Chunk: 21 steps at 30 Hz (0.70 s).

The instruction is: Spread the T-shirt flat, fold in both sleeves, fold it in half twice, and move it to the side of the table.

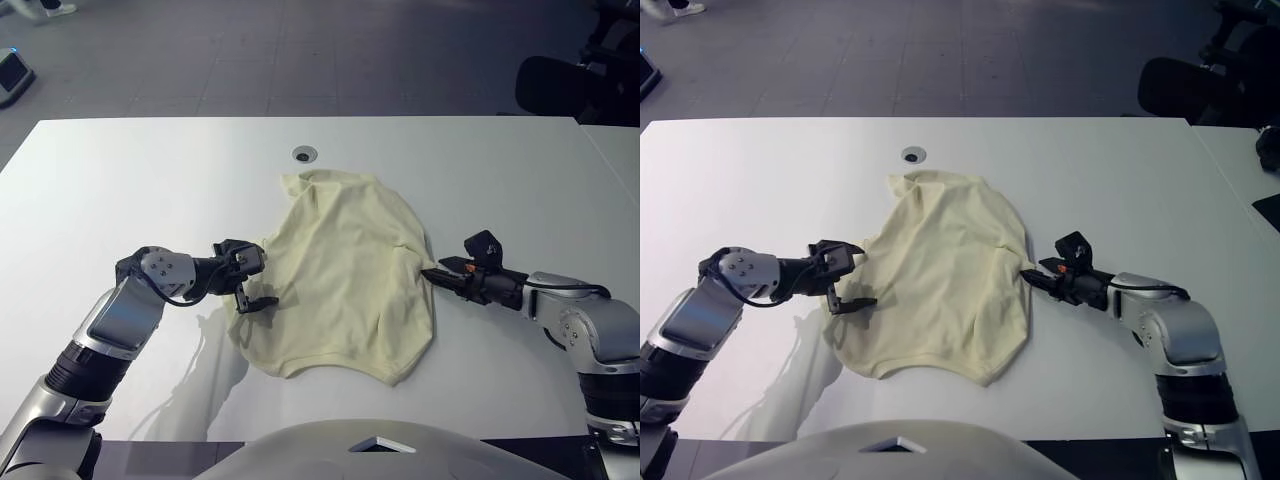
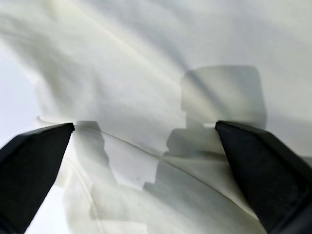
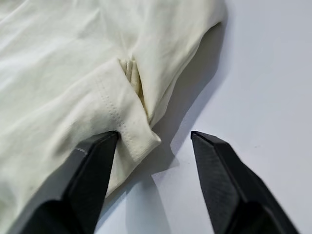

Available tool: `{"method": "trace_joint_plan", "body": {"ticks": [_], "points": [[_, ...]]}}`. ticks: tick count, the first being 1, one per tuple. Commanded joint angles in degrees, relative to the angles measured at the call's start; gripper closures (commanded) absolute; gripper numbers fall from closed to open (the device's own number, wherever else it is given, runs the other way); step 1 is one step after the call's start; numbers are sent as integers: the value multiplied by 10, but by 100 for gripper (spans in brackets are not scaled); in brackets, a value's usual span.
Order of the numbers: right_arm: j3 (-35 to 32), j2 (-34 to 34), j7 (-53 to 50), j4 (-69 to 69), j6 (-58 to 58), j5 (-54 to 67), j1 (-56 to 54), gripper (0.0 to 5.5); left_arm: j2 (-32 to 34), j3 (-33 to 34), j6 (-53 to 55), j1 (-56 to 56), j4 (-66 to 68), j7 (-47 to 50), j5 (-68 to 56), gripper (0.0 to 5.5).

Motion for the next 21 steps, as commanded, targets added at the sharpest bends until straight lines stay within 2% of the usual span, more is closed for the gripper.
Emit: {"method": "trace_joint_plan", "body": {"ticks": [1,13,21], "points": [[-1,3,1,-2,2,6,-6,352,2,-13,4,4,12,-3,9,10],[-1,-4,5,-8,5,8,-6,547,2,-10,3,10,10,2,9,10],[-9,-21,17,-15,8,11,4,547,4,-8,11,34,1,13,10,10]]}}
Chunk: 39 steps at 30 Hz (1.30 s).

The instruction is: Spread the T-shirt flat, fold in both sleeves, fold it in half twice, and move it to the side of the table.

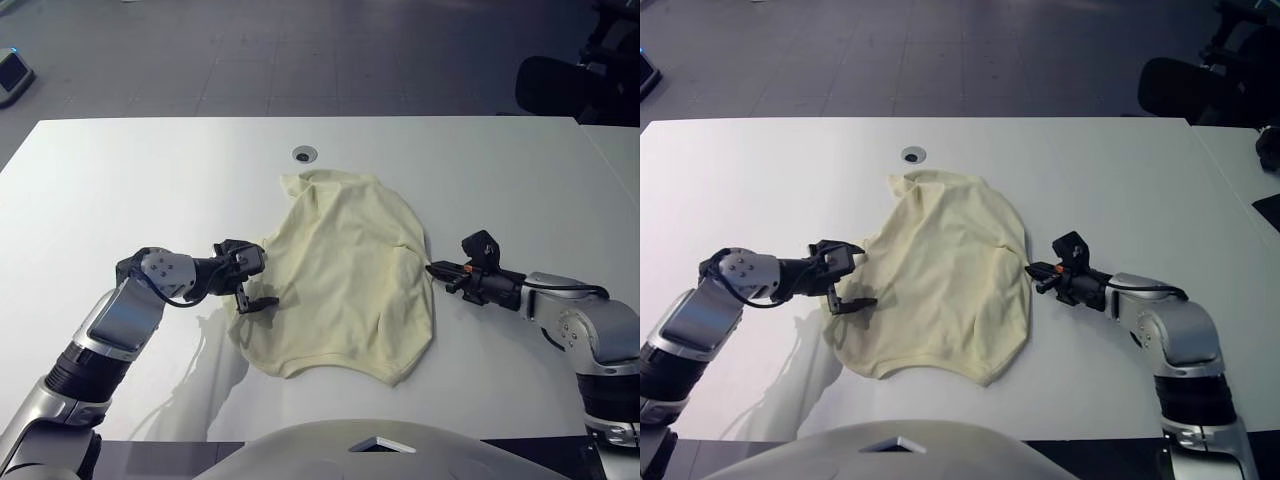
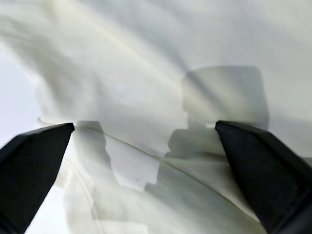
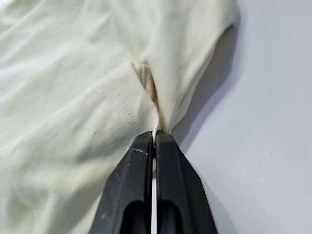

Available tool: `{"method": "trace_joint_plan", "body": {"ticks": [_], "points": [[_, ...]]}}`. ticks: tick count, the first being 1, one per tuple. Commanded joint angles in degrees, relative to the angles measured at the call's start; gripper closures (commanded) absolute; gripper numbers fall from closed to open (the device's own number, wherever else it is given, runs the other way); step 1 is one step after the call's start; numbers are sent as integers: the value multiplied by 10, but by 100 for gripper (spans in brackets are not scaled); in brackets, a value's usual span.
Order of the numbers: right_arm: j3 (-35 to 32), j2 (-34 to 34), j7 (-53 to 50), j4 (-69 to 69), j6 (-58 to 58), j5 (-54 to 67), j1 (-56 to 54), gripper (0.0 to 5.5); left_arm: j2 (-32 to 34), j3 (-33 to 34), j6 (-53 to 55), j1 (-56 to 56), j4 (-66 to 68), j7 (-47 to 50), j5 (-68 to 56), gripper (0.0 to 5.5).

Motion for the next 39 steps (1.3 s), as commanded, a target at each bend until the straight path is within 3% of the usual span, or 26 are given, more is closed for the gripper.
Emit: {"method": "trace_joint_plan", "body": {"ticks": [1,19,35,39], "points": [[-6,-22,10,8,1,-1,-2,547,3,-13,14,22,9,6,11,10],[-92,-103,56,-41,-2,9,120,547,43,-56,-11,66,-7,31,75,10],[-70,-198,148,-38,-96,-50,216,547,53,-47,12,99,-39,49,66,10],[-62,-220,171,-46,-125,-70,253,487,75,-46,12,105,-53,35,61,10]]}}
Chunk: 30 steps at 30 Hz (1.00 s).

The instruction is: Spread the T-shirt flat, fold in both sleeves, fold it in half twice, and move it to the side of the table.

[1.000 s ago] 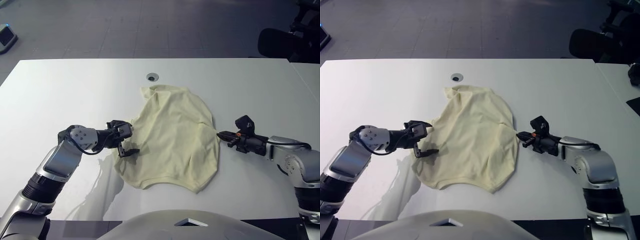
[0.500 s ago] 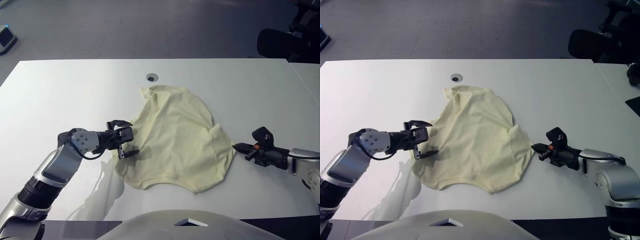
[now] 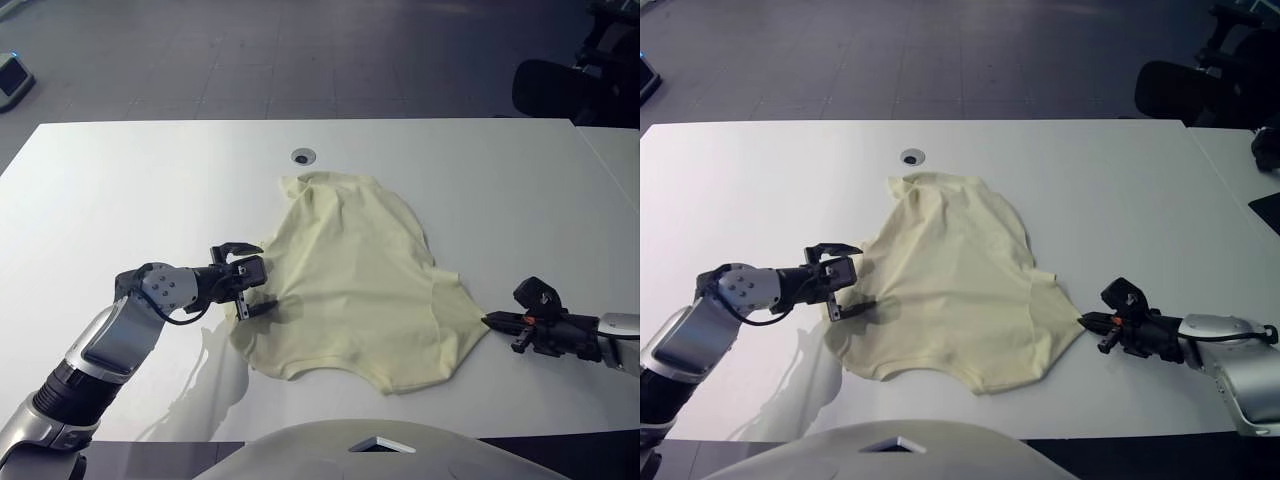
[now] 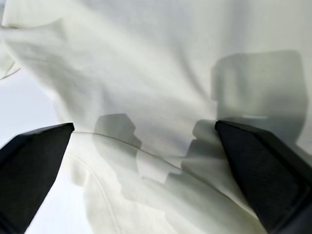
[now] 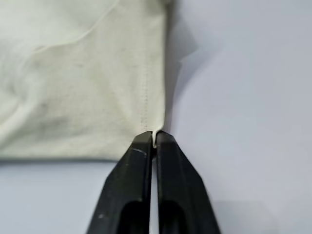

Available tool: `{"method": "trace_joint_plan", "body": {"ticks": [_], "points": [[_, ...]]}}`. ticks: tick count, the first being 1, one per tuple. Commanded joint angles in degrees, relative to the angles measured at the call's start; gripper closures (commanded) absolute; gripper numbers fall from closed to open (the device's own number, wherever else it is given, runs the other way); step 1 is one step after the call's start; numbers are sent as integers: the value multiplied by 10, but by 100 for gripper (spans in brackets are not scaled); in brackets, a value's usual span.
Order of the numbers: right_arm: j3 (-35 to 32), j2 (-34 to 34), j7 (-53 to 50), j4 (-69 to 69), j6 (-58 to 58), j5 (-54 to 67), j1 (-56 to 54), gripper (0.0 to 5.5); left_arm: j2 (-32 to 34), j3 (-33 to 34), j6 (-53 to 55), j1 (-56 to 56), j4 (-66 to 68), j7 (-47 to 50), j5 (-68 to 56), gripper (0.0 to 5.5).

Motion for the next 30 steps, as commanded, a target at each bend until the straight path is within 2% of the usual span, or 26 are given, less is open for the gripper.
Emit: {"method": "trace_joint_plan", "body": {"ticks": [1,7,12,15,22,26,30], "points": [[12,-30,23,-6,-27,-25,34,468,43,-28,34,52,12,-33,23,10],[7,-52,48,-10,-53,-29,11,378,85,-23,25,53,1,-70,14,10],[31,-43,32,33,-64,-46,-113,308,119,-19,3,43,30,-99,24,10],[79,12,-26,105,-69,-83,-242,254,123,-15,-17,17,64,-110,30,10],[206,208,-128,321,-140,-179,-484,148,60,-32,-48,-125,155,-128,39,10],[228,271,-151,453,-203,-212,-559,84,22,-44,-55,-193,188,-145,42,10],[231,311,-181,565,-262,-241,-612,22,11,-44,-55,-221,187,-160,42,10]]}}
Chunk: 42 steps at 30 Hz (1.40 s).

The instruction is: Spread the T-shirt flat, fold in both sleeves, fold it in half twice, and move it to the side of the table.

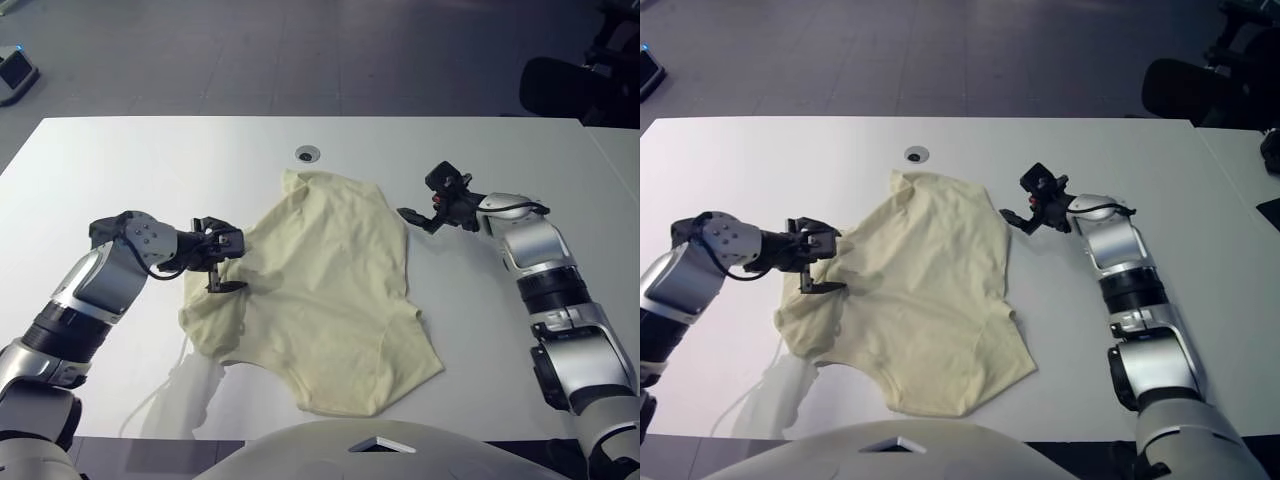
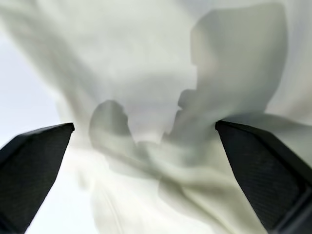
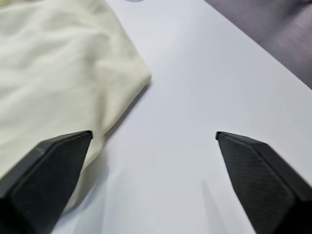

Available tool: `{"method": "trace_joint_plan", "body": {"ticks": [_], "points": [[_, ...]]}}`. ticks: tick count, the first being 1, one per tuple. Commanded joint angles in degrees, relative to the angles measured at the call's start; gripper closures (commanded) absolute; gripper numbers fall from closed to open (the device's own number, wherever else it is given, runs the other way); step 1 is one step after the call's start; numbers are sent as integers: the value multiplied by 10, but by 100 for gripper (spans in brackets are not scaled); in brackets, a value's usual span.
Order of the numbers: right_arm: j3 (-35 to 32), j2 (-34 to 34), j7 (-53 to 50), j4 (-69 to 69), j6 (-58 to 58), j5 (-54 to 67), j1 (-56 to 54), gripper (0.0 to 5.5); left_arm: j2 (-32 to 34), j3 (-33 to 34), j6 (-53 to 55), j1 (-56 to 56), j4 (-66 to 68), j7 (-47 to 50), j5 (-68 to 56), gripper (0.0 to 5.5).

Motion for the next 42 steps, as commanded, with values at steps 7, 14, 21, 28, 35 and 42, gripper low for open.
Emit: {"method": "trace_joint_plan", "body": {"ticks": [7,14,21,28,35,42], "points": [[46,47,3,82,-83,-65,6,12,-47,1,17,-51,-35,-6,0,10],[61,59,3,22,-83,-82,44,12,-141,-30,37,-76,-13,50,26,10],[57,52,-17,-9,-78,-102,50,12,-203,-62,37,-68,12,93,54,10],[99,7,13,8,-79,-159,47,12,-170,-99,31,-20,0,67,78,10],[83,-10,-34,58,-121,-181,17,12,-157,-109,26,7,-3,71,85,10],[6,-76,-13,-70,-115,-142,89,12,-168,-110,34,10,-4,81,83,10]]}}
